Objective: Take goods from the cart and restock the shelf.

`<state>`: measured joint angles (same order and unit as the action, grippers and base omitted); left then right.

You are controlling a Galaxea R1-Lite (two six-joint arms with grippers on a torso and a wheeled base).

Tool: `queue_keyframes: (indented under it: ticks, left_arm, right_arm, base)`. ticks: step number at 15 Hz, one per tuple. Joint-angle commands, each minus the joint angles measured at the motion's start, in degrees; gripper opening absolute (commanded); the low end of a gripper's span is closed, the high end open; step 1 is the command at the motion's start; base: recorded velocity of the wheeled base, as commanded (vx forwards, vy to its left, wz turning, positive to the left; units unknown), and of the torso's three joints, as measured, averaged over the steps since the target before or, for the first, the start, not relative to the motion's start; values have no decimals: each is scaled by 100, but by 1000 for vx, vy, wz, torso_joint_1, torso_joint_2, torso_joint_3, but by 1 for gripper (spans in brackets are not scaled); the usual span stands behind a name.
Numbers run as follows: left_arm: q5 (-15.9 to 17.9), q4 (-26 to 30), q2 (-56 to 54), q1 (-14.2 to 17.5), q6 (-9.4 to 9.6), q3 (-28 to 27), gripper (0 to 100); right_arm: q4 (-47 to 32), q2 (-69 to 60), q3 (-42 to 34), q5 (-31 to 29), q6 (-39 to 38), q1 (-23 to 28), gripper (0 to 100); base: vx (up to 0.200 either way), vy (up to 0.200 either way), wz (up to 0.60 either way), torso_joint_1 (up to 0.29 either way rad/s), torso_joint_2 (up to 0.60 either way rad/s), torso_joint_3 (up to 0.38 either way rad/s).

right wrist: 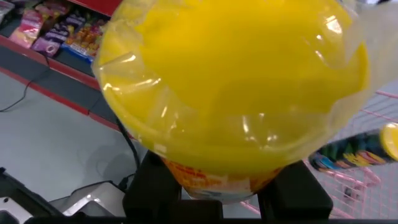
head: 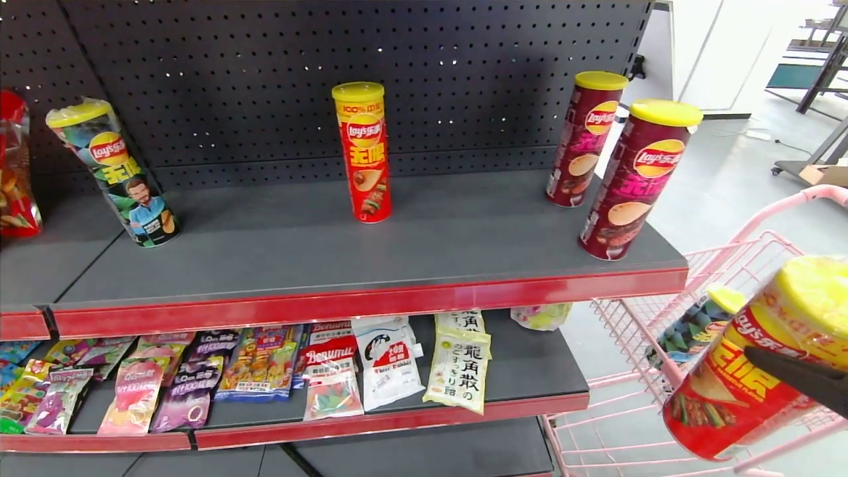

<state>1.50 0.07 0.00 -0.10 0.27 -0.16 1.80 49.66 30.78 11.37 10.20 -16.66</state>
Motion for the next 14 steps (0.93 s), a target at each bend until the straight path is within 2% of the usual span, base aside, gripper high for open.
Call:
queue_keyframes:
  ticks: [1, 4, 6, 8, 10, 13, 14]
  left_arm:
    - [-1, 1, 0, 1, 0, -2, 100]
    - [-1, 1, 0, 1, 0, -2, 100]
    - [-1, 1, 0, 1, 0, -2, 100]
    - [-1, 1, 0, 1, 0, -2, 100]
    - [-1, 1, 0, 1, 0, -2, 100]
    - [-1, 1, 0, 1, 0, -2, 100]
    - [-1, 1, 0, 1, 0, 7, 100]
  right_arm:
    - [4, -1, 51, 93, -1, -65, 0]
    - [4, 52, 104, 348, 8, -118, 0]
    - [13, 140, 165, 708, -18, -337, 0]
    - [13, 219, 271, 796, -27, -346, 0]
    - [4, 254, 394, 1209, -36, -373, 0]
    - [4, 245, 350, 1227, -18, -390, 0]
    - [4, 254, 358, 1236, -18, -408, 0]
  base:
    - [0, 200, 0, 2, 2, 2]
    - [0, 200, 0, 2, 2, -1]
    - [0, 200, 0, 0, 0, 7]
    - [0, 0, 0, 0, 0, 0]
    - [0, 0, 0, 0, 0, 0]
    - [0, 0, 0, 0, 0, 0]
    - [200, 0, 0, 2, 2, -2]
